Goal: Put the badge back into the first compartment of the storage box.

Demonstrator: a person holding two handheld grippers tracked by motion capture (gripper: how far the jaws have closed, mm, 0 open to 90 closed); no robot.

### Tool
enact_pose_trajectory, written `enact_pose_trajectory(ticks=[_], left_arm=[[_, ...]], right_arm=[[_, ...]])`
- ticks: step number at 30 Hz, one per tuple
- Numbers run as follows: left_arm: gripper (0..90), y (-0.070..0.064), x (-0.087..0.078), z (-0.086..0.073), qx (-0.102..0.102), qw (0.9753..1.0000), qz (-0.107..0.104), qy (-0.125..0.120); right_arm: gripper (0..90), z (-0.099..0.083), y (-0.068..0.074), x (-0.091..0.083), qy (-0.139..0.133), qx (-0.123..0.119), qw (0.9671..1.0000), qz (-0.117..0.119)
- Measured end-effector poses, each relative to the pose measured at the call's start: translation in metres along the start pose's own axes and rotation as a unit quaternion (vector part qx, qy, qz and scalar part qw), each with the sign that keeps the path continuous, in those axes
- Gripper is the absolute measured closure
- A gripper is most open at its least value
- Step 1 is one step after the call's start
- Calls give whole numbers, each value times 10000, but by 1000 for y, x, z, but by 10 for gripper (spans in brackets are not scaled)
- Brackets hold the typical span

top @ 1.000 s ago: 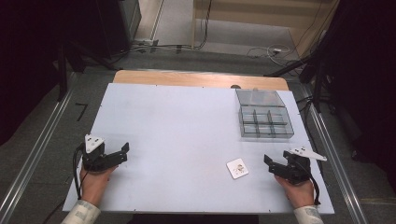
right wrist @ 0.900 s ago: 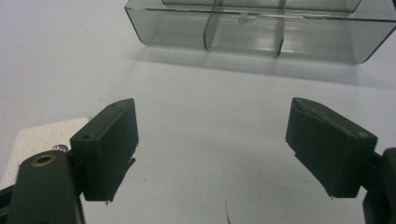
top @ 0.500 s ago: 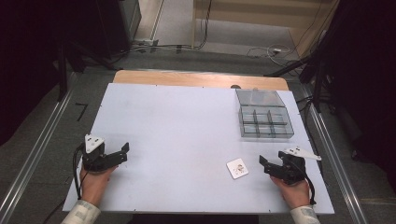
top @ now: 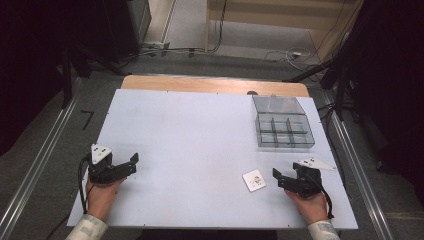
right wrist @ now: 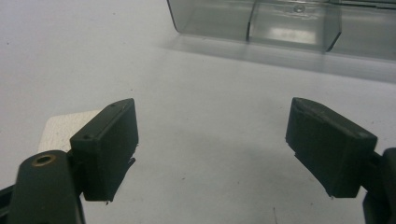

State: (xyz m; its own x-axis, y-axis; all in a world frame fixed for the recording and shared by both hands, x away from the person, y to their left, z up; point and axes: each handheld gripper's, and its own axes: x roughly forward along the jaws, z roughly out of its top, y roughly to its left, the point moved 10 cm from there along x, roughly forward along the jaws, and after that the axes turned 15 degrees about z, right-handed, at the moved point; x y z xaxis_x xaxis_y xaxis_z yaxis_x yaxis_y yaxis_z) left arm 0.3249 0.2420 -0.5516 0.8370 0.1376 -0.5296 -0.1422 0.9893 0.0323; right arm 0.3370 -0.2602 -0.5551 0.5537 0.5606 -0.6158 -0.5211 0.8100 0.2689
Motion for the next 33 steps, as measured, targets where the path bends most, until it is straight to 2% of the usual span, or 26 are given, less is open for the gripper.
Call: enact_pose_trajectory(ticks=[33], left_arm=[[70,-1,0,0,23,10000,-3,7]], right_arm=[[154,-4,12,13,158,-68,9997,156]])
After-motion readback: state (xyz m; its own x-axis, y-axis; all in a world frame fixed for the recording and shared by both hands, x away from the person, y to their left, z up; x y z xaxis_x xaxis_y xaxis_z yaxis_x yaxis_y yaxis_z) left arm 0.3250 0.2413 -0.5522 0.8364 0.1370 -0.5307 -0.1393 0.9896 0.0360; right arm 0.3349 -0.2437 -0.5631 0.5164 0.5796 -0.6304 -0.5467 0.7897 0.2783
